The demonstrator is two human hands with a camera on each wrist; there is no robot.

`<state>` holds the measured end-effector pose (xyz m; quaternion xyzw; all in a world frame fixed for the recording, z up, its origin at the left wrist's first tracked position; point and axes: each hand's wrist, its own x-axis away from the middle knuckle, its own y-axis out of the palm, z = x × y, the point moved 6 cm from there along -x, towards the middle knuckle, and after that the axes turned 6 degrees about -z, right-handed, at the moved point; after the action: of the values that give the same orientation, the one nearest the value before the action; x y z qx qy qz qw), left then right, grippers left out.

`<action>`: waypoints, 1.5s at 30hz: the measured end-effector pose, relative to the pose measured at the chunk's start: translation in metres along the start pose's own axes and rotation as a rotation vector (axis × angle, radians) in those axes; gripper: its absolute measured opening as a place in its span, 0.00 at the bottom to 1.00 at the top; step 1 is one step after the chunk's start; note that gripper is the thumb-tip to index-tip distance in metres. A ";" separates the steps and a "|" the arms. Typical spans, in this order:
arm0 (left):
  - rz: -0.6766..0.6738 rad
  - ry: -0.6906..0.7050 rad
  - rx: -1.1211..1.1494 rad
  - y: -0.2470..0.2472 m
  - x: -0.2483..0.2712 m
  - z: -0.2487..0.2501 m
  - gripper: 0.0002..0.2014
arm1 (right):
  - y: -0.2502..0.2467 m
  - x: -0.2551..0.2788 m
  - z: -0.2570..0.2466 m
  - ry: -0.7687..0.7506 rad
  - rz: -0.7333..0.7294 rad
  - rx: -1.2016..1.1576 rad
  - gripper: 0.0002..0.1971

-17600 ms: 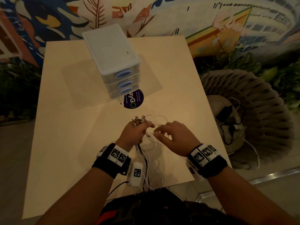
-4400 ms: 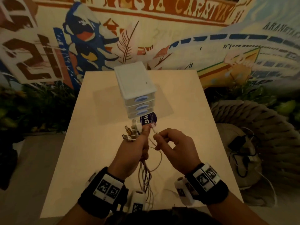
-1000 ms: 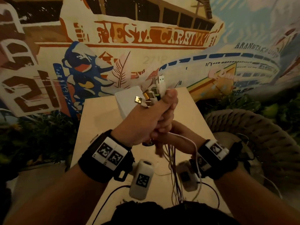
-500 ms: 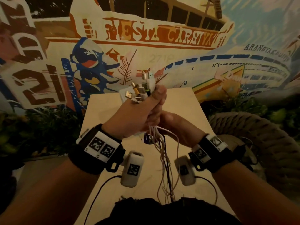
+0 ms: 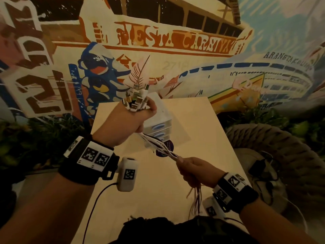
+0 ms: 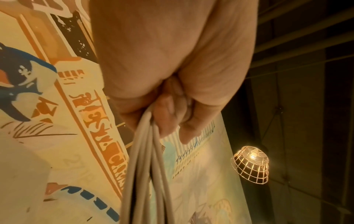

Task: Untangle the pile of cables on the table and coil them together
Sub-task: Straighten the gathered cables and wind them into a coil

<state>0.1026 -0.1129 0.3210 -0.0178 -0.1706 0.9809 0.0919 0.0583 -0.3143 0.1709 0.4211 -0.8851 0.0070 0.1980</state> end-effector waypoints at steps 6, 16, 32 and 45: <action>0.024 0.007 0.373 0.006 0.002 -0.010 0.09 | -0.014 0.028 0.006 0.020 0.049 0.051 0.22; -0.126 0.259 0.455 0.043 0.011 0.033 0.16 | -0.001 0.051 -0.036 -0.126 0.063 0.505 0.31; -0.127 0.057 0.659 0.023 0.013 0.006 0.17 | 0.011 0.012 -0.033 -0.015 0.029 -0.060 0.27; -0.155 0.071 -0.115 0.047 0.016 -0.019 0.07 | -0.003 0.025 -0.052 0.083 0.098 0.256 0.24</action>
<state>0.0800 -0.1468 0.2872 -0.0446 -0.2239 0.9582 0.1725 0.0644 -0.3256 0.2271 0.3986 -0.8875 0.1469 0.1786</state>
